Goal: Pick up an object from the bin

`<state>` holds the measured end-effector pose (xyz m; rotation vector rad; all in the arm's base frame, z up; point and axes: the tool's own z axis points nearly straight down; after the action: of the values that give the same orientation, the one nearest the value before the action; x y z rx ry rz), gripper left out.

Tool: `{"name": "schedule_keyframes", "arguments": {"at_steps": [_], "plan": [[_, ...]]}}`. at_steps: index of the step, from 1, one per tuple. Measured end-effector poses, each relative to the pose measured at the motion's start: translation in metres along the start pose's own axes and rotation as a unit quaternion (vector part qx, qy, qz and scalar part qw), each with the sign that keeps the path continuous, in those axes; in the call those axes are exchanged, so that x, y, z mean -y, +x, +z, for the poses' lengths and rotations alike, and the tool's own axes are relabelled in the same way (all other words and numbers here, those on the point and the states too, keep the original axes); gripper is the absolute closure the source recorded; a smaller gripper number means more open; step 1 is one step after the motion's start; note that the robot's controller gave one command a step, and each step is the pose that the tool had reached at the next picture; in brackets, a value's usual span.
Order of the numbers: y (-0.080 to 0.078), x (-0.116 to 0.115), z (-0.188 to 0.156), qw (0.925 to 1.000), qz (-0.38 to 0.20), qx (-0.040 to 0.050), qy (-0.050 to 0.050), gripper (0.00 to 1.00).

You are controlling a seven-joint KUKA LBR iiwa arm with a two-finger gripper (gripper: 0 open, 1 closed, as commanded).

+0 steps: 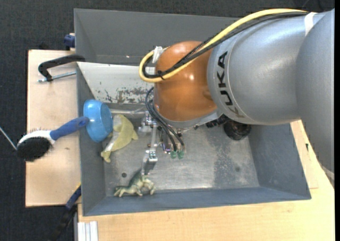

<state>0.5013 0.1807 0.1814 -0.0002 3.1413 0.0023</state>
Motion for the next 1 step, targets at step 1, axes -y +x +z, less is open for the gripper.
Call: {"name": "schedule_keyframes", "arguments": {"at_steps": [1], "plan": [[-0.0027,-0.0295,0.0918,0.9884,-0.151,0.0075,-0.002,0.00]]}}
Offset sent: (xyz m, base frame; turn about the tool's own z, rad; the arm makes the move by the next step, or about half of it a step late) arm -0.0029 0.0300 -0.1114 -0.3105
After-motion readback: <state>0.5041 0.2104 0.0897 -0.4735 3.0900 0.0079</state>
